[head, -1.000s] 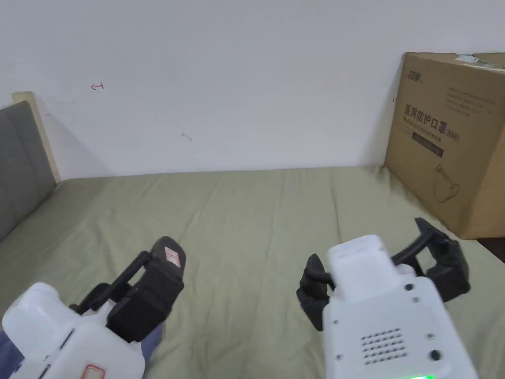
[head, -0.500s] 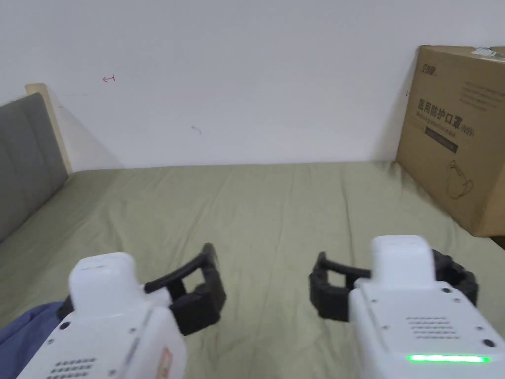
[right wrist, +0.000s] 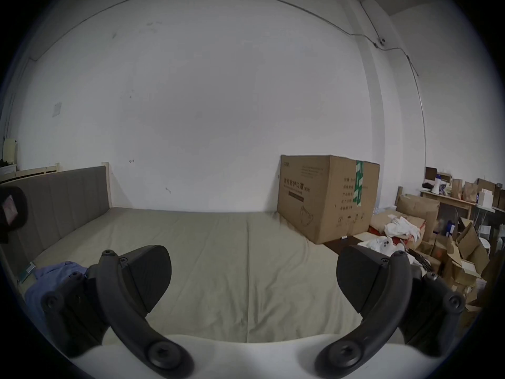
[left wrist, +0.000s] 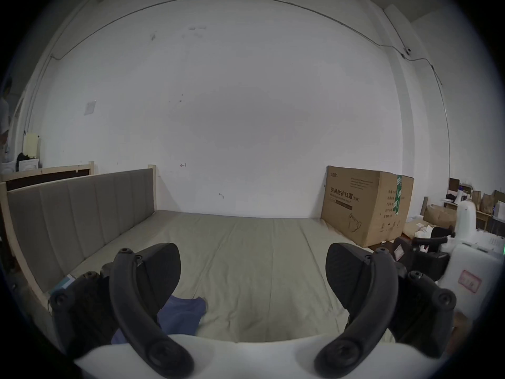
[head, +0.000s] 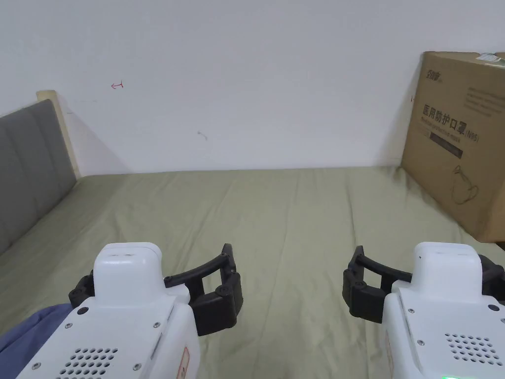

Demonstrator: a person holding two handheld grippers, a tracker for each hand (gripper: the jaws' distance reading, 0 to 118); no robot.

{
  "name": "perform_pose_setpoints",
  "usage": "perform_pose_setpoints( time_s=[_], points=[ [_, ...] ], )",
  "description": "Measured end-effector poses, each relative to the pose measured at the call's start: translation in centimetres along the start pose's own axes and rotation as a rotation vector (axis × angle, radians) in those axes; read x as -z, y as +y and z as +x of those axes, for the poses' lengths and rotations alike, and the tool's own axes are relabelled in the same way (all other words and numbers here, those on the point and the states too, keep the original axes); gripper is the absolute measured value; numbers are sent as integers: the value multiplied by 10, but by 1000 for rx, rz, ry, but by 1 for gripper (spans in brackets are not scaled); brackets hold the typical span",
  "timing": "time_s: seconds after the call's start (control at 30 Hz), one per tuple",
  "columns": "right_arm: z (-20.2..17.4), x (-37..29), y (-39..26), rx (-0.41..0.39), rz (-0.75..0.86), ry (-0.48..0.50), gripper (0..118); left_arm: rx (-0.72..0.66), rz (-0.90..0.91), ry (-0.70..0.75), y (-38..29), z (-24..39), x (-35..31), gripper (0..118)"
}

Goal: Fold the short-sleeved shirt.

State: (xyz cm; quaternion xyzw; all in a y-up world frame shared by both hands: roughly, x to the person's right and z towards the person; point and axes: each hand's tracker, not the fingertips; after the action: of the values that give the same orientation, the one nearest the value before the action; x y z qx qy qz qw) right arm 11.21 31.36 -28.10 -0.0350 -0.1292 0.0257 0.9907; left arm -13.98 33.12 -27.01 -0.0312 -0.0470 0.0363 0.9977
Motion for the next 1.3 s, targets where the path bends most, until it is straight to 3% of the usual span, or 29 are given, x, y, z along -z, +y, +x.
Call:
perform_pose_setpoints(
  time_s=[0.03, 0.07, 0.1, 0.17, 0.2, 0.23, 0.27, 0.3, 0.33, 0.37, 0.4, 0.57, 0.77, 0.87, 0.97, 1.13, 1.3],
  points=[
    [-1, -3, 3, -8, -7, 1, 118, 16, -6, 8, 0, 1, 0, 105],
    [-1, -4, 5, -8, -13, 5, 118, 48, -19, 28, 1, 3, -1, 92],
    [-1, -5, 6, -7, -20, 13, 118, 71, -12, 37, 1, 4, -2, 73],
    [0, -6, 8, 11, -40, 22, 110, 67, 2, 29, 0, 4, -4, 17],
    [0, -7, 6, 16, -27, 30, 105, 56, 9, 35, 0, 4, -3, 9],
    [-2, -8, 7, -1, -15, 15, 105, 17, 16, 46, -1, 2, -2, 9],
    [-4, -8, 7, -47, -9, -13, 65, 0, 19, 56, -1, 0, -3, 3],
    [-6, -4, 7, -72, -17, -55, 15, -4, 25, 48, -1, 1, -8, 2],
    [-2, -4, 6, -47, -20, -92, 1, 4, 23, 48, 0, 0, -8, 0],
    [0, -4, 6, -27, -30, -2, 1, 36, 28, 53, -1, 2, -8, 0],
    [2, -2, 7, -1, -61, 21, 1, 71, 45, 74, -2, 4, -10, 0],
    [7, 1, 5, -1, -66, 10, 0, 4, 18, 39, -2, 1, -10, 0],
    [-2, 3, 8, -15, -76, 64, 0, 11, 11, 52, 1, -5, -13, 0],
    [-20, 6, 10, -25, -90, 151, 0, 17, 8, 84, 6, -16, -20, 0],
    [-47, 6, 12, -17, -93, 261, 0, 79, 14, 202, 9, -34, -34, 0],
    [-102, 1, 14, -44, -107, 454, 0, 29, 10, 342, 12, -82, -68, 0],
    [-142, -8, 8, -61, -138, 563, 0, 54, -29, 487, 4, -114, -81, 0]
  ],
)
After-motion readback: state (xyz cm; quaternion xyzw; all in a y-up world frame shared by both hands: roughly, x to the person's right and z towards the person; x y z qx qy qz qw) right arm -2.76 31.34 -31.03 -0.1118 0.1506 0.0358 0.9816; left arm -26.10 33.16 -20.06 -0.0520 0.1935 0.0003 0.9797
